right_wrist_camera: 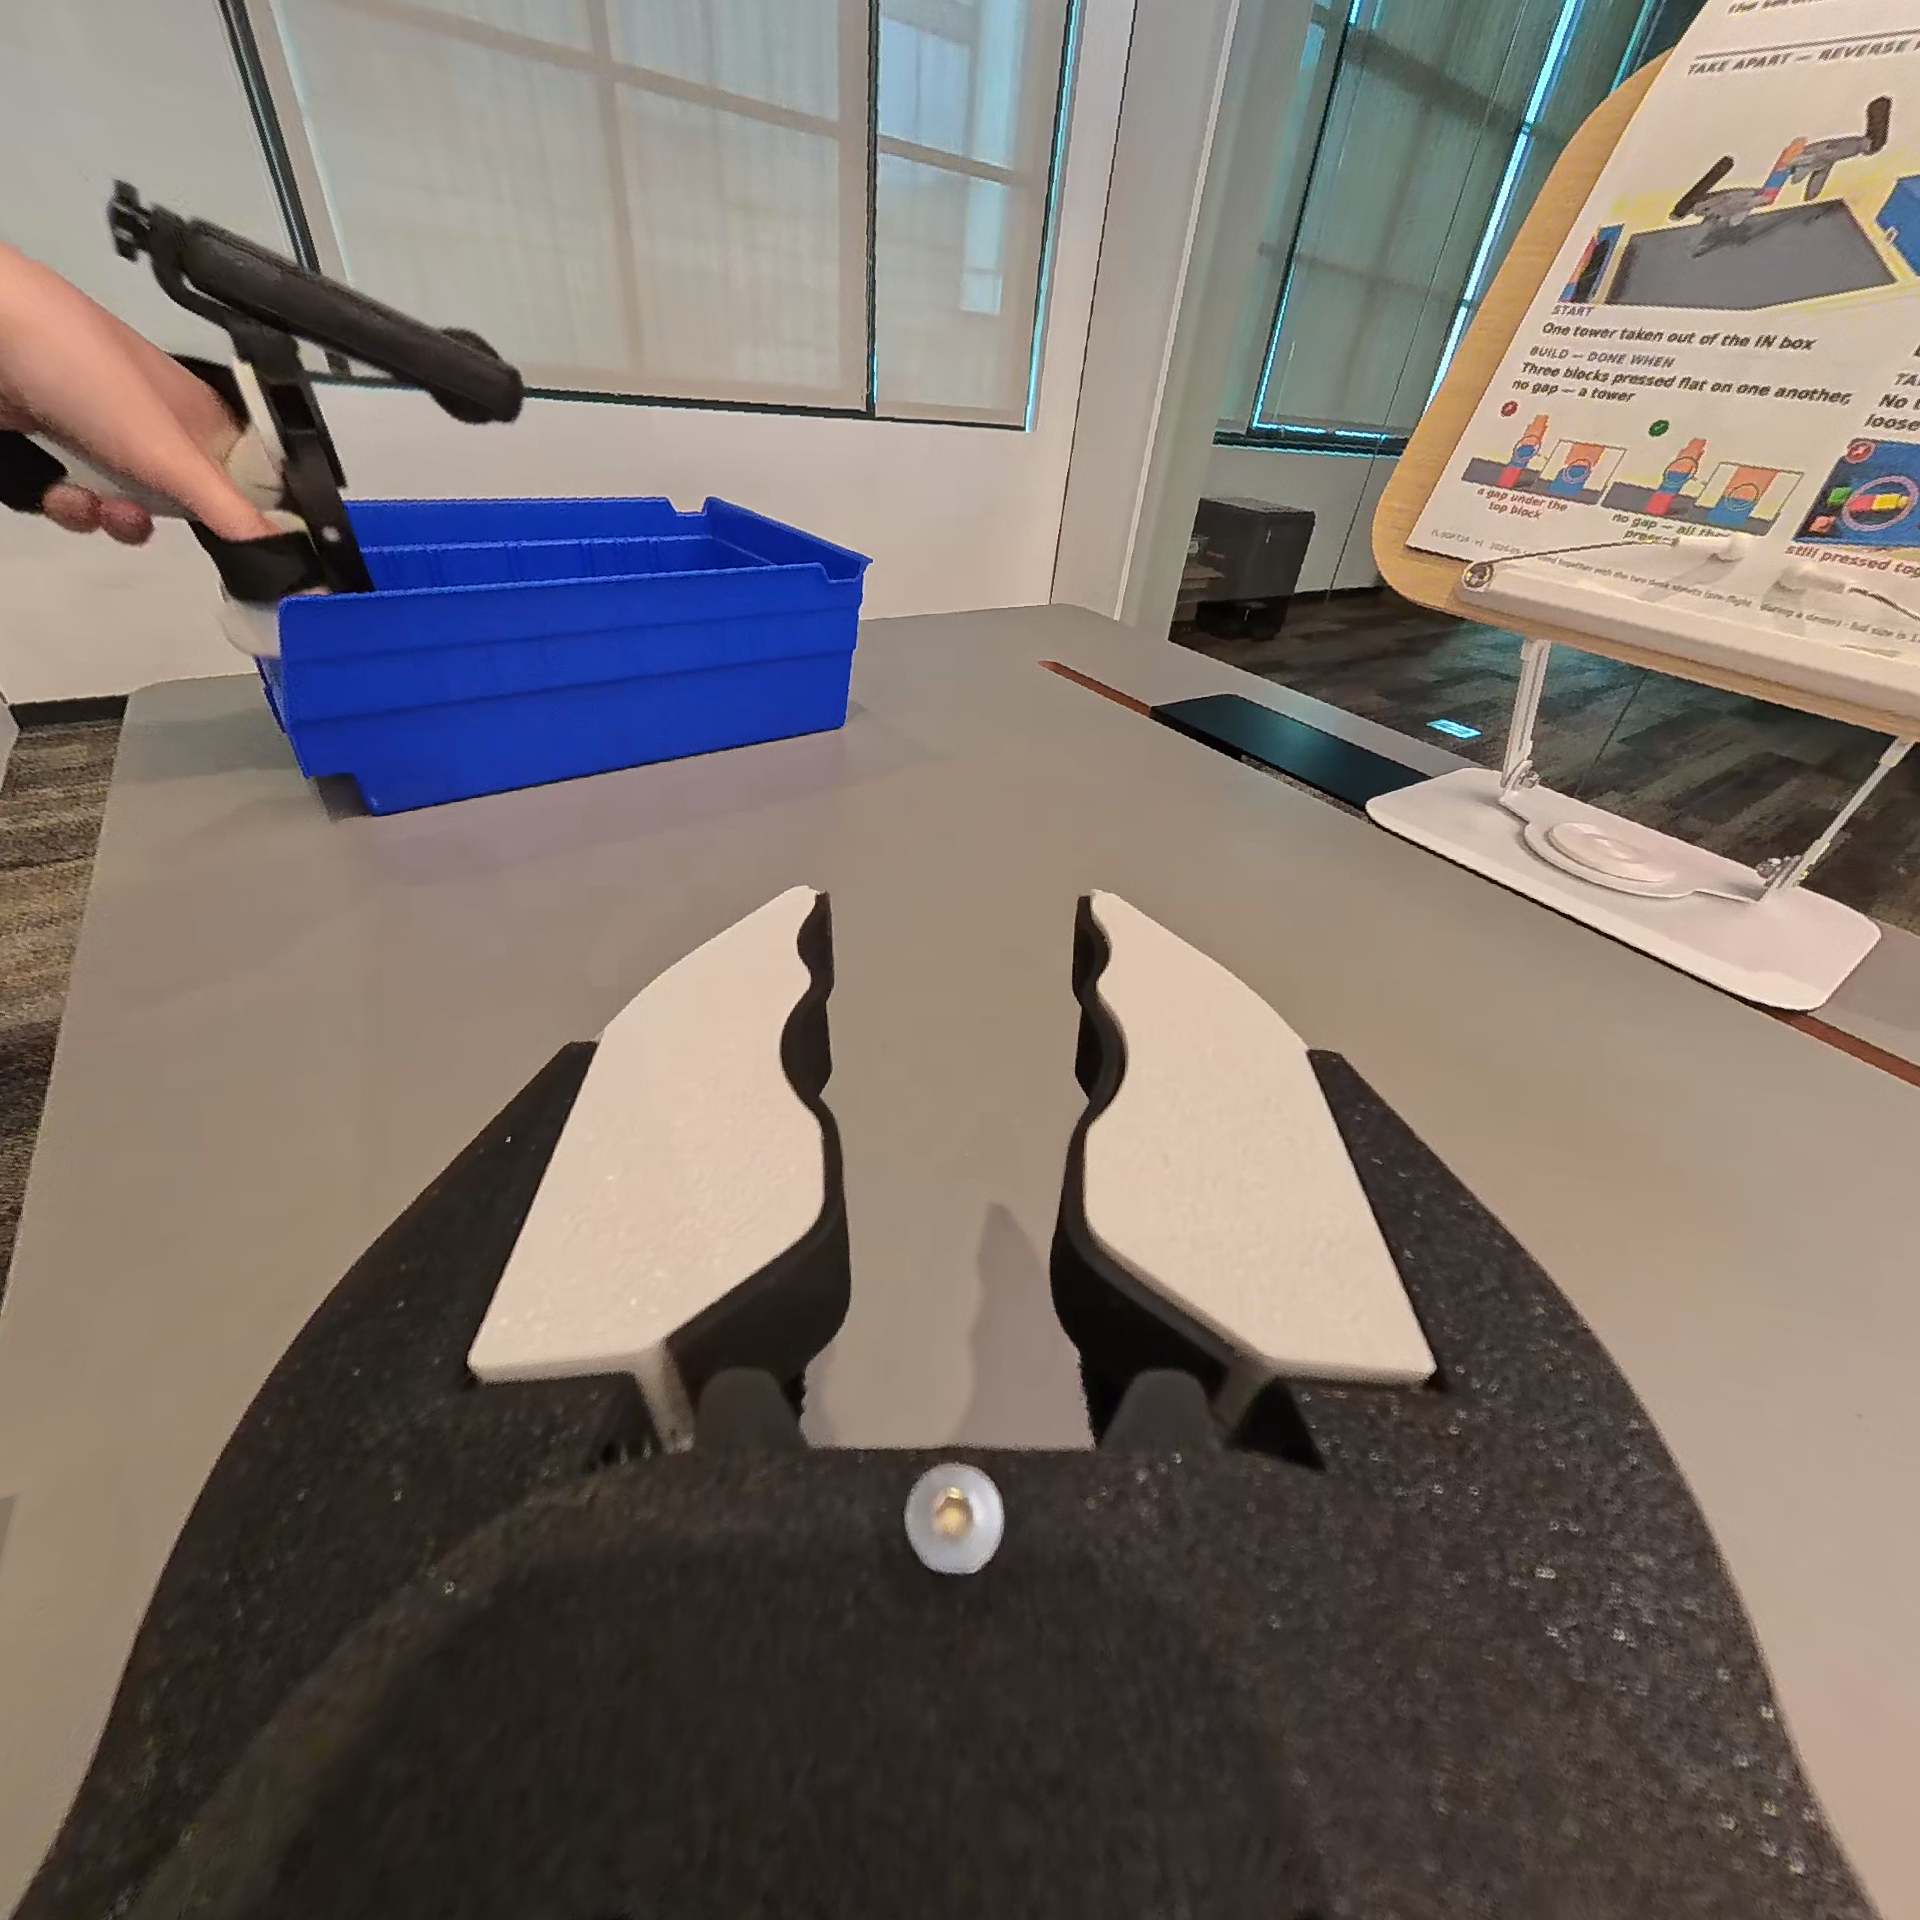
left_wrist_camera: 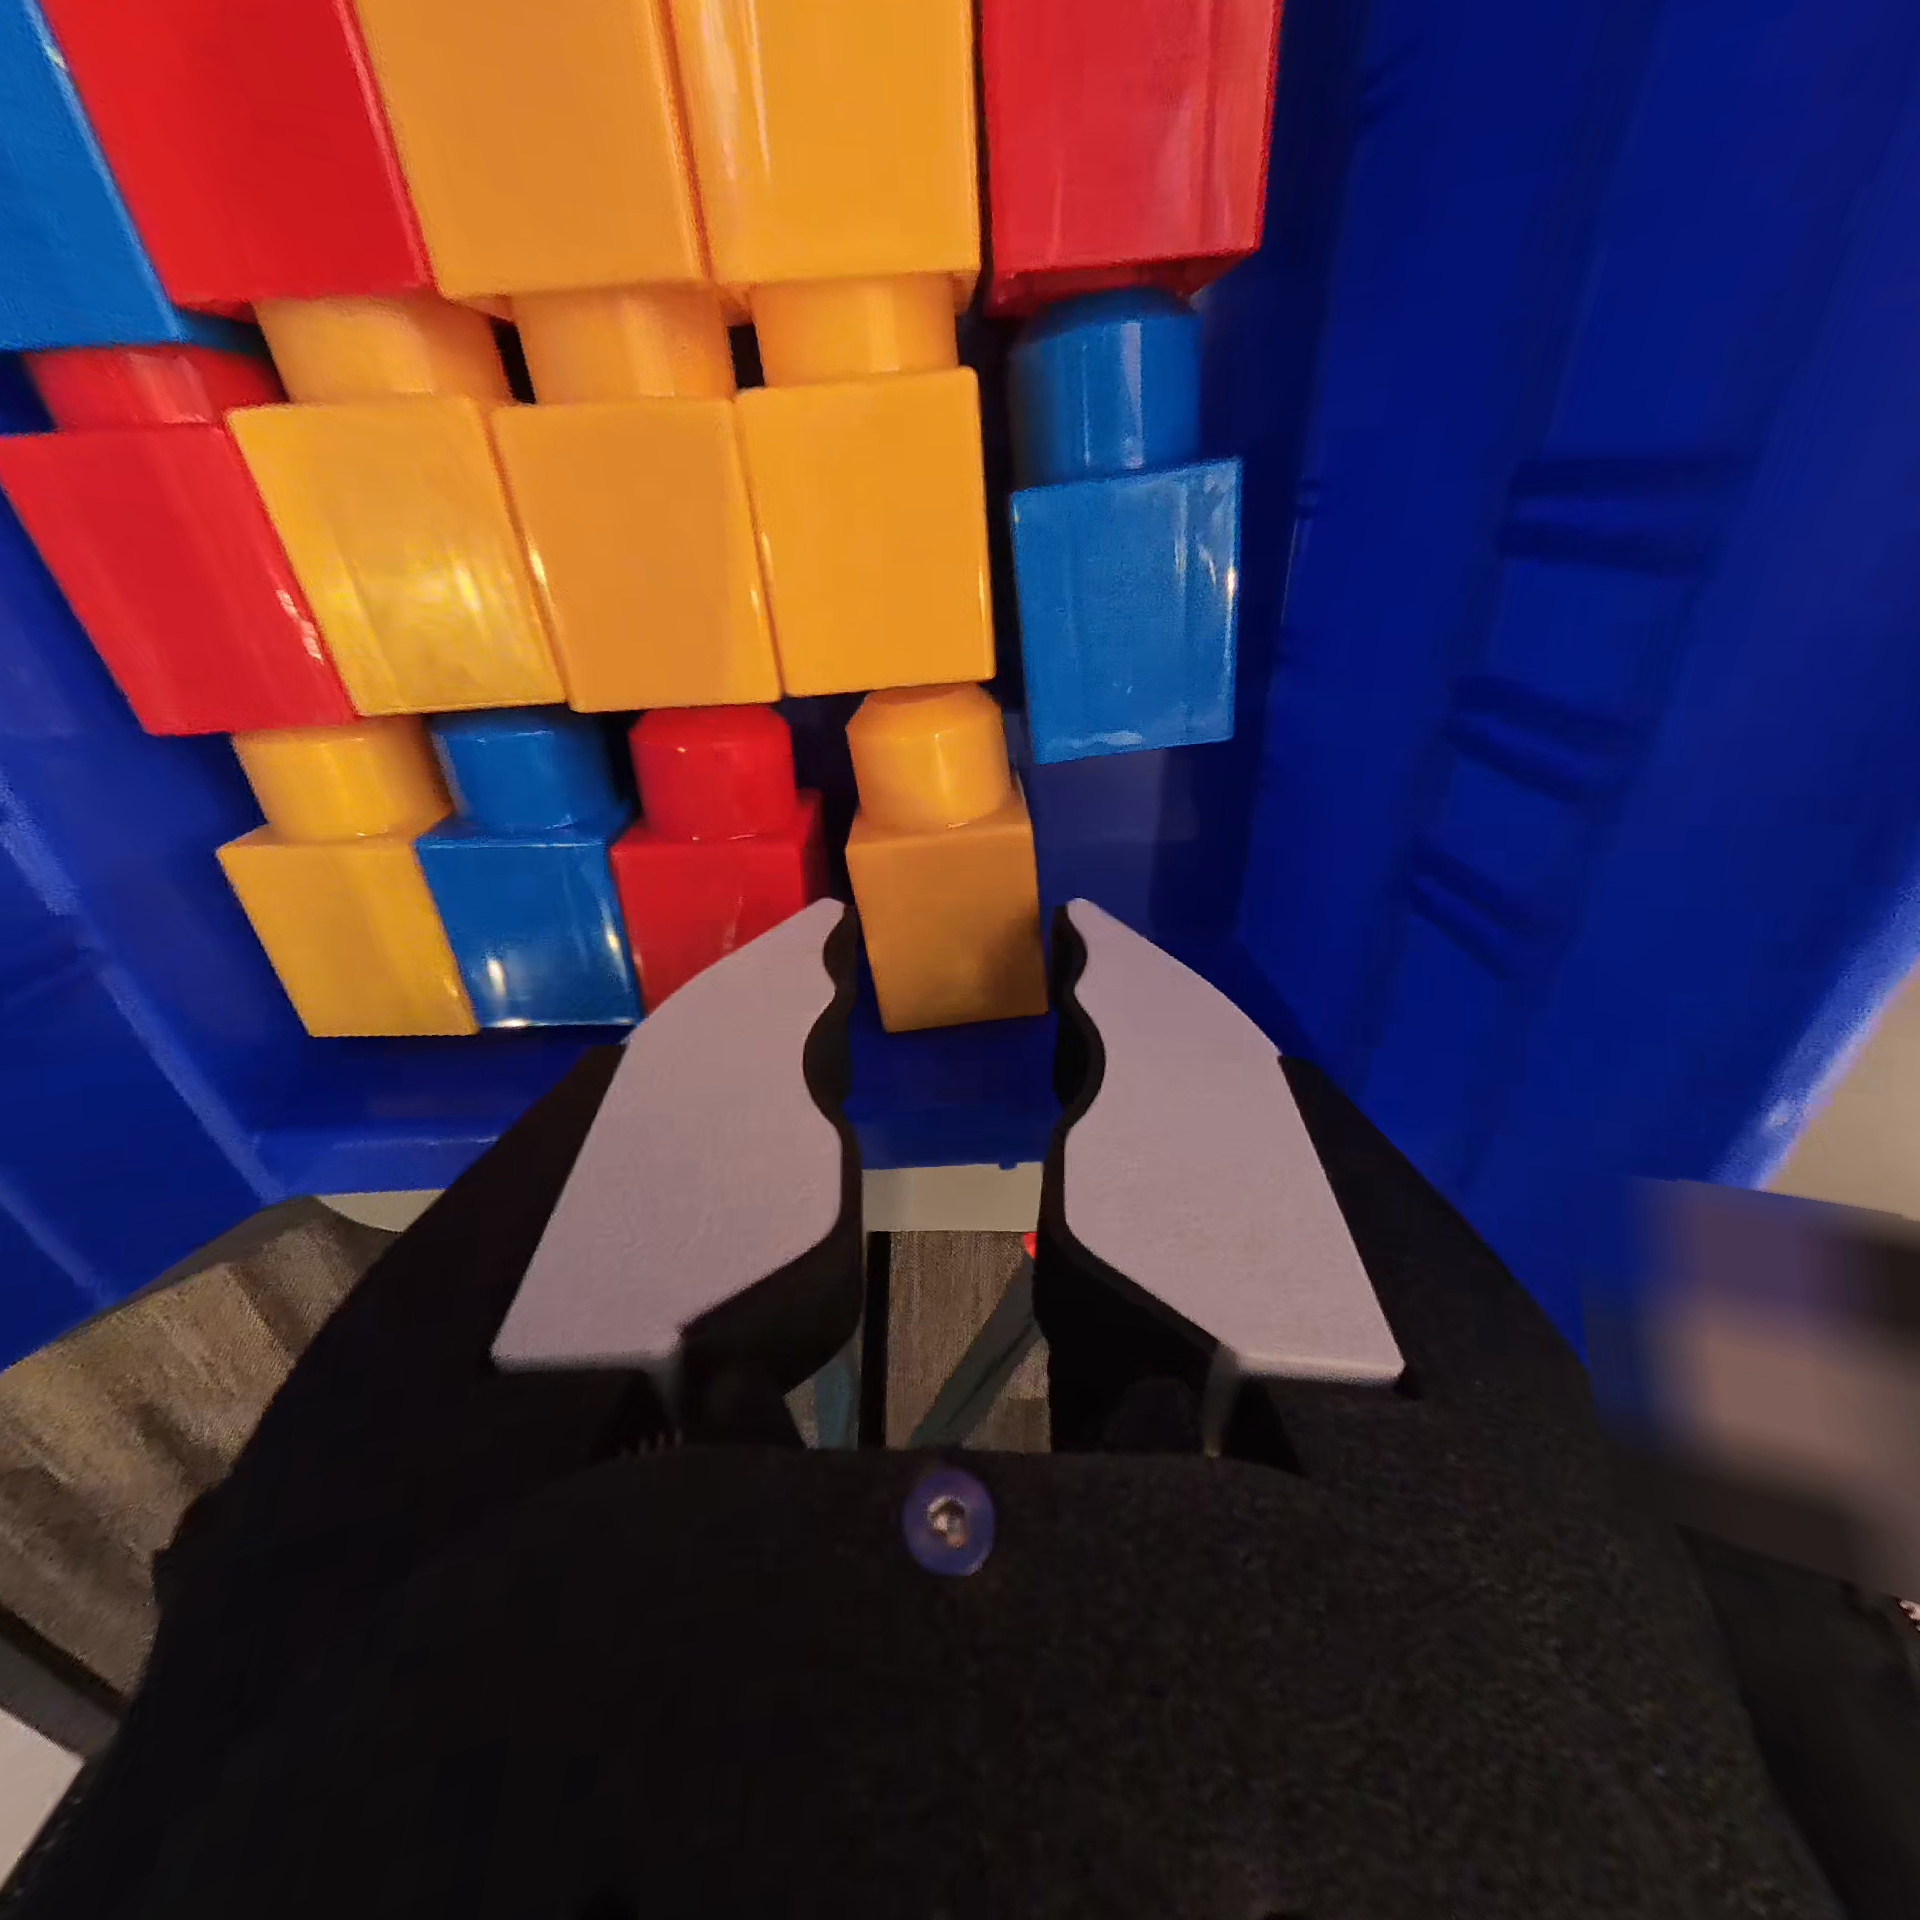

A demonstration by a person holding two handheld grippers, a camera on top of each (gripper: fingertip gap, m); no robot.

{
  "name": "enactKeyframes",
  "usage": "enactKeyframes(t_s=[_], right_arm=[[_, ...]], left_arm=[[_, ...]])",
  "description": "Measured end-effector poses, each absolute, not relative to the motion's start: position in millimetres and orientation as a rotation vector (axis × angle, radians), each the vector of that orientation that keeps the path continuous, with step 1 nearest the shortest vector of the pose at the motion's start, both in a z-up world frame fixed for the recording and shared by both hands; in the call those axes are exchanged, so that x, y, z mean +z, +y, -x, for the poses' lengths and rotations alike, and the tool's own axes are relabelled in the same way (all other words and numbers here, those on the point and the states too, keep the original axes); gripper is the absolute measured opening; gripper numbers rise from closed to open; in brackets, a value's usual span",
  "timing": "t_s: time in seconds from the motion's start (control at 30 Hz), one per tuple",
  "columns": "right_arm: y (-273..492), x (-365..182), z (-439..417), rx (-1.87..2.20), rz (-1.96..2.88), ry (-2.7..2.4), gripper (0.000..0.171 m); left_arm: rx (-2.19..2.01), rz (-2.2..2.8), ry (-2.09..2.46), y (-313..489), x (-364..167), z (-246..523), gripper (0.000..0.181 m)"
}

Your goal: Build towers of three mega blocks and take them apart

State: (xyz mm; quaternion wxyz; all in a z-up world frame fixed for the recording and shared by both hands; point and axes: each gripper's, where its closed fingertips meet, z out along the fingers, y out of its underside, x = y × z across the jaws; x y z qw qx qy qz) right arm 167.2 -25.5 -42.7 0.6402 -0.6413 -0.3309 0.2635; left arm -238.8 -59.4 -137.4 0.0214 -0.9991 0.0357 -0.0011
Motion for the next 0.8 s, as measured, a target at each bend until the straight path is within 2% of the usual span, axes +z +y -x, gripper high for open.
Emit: enactKeyframes(t_s=[0.43, 0.8], right_arm=[[-28.1, -39.5, -167.1, 0.618, 1.447, -0.750, 0.044], [-26.6, -42.8, -168.0, 0.621, 1.464, -0.743, 0.044]], left_arm=[[-0.031, 3.113, 0.170, -60.0, -144.6, 232.0, 0.035], [-0.306, 2.708, 0.165, -47.8, -50.3, 225.7, 0.035]])
